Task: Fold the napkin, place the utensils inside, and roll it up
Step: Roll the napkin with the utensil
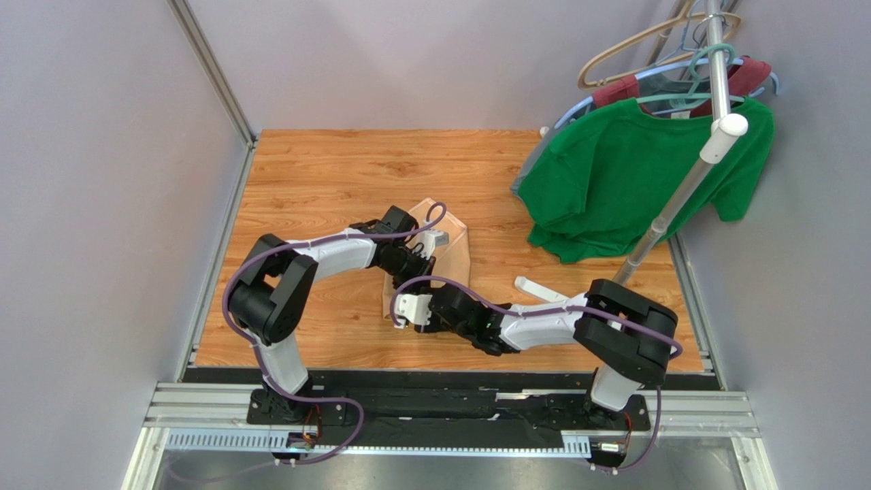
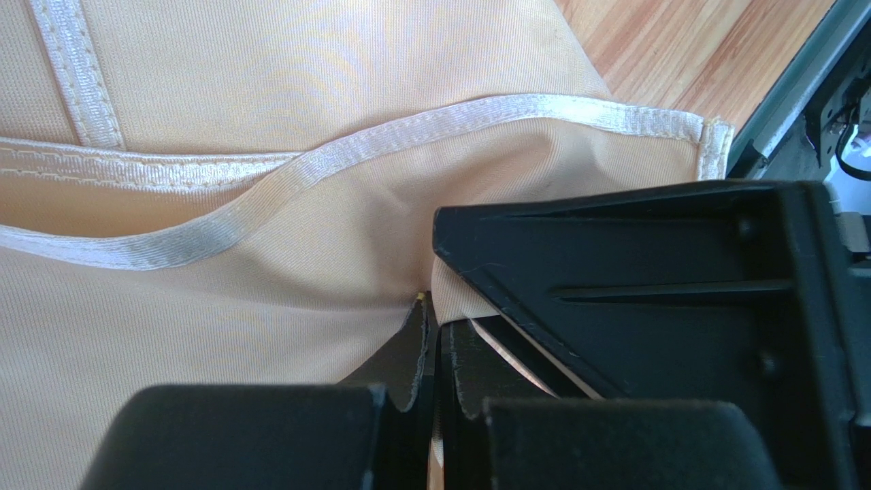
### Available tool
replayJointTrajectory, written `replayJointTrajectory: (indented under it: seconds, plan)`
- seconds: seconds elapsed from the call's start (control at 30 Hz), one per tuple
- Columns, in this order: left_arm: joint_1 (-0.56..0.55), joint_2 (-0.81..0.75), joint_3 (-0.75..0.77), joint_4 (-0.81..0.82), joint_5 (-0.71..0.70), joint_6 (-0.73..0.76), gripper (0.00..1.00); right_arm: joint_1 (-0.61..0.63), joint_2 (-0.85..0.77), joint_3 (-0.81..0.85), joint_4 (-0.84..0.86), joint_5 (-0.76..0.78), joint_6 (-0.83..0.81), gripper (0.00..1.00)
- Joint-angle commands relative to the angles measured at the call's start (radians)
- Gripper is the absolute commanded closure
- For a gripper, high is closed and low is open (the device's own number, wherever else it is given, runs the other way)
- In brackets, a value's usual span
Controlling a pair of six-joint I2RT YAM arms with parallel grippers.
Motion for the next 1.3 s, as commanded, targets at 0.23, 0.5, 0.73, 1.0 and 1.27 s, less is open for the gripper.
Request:
replayJointTrajectory:
  seconds: [0.23, 0.5, 0.73, 1.0, 1.27]
  plan:
    - [0.003, -0.023, 0.005, -0.015, 0.002, 0.011, 0.99, -0.045, 0.045, 0.084, -0.134, -0.076, 0.061, 0.83]
    - [0.015, -0.083, -0.013, 0.024, -0.029, -0.030, 0.64, -0.045, 0.054, 0.110, -0.204, -0.111, 0.086, 1.00]
    - [0.061, -0.145, -0.039, 0.045, -0.119, -0.094, 0.29, -0.045, 0.028, 0.124, -0.261, -0.148, 0.121, 1.00]
    - [0.138, -0.239, -0.064, 0.126, -0.239, -0.193, 0.21, -0.047, 0.006, 0.136, -0.332, -0.230, 0.152, 1.00]
    - [0.218, -0.256, -0.071, 0.115, -0.338, -0.229, 0.21, -0.076, -0.026, 0.139, -0.371, -0.336, 0.199, 1.00]
